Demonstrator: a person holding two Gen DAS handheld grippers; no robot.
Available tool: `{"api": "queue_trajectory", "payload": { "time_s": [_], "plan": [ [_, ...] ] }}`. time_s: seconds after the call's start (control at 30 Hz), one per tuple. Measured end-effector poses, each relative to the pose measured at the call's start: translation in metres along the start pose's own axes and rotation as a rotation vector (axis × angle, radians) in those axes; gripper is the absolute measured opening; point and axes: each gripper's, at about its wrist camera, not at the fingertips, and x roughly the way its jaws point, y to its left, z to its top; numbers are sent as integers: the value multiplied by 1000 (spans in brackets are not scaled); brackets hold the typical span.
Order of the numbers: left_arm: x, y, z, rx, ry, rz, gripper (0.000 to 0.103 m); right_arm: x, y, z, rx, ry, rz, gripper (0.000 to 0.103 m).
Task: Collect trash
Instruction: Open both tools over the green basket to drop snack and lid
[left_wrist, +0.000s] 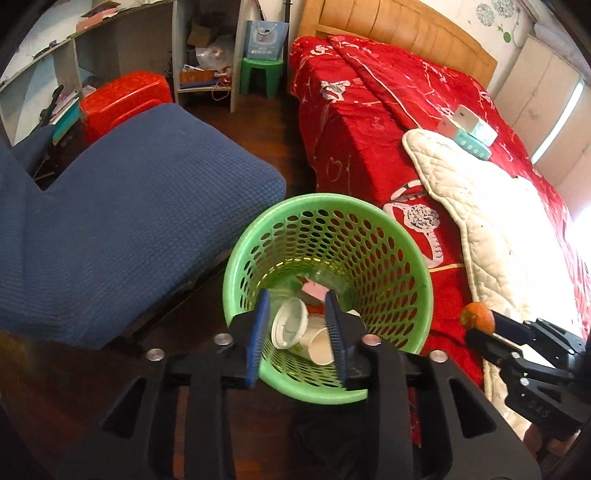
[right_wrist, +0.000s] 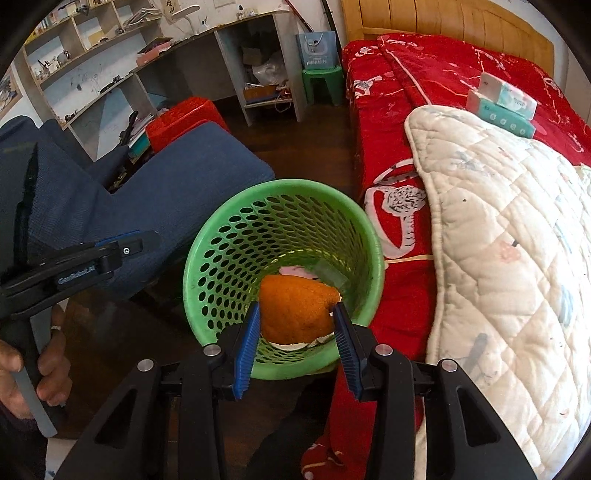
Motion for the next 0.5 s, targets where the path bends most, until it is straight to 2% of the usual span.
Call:
{"api": "queue_trajectory", "payload": {
  "time_s": [0.07, 0.13, 0.23, 0.4, 0.5],
  "plan": [
    [-4, 1, -1, -3, -9, 1, 39, 2, 3, 0, 0, 2, 2, 40],
    [-7, 3, -2, -3, -14, 4, 41, 2, 5, 1, 2, 0, 7, 45],
    [-13, 3, -3, -6, -22, 13, 52, 1, 7, 2, -2, -7, 7, 48],
    [-23, 0, -4, 1, -38, 20, 57, -5, 10, -2, -18, -13, 2, 54],
    [-28, -3, -6, 7, -51, 30, 64, -14, 9, -6, -13, -23, 2, 58]
  ]
}}
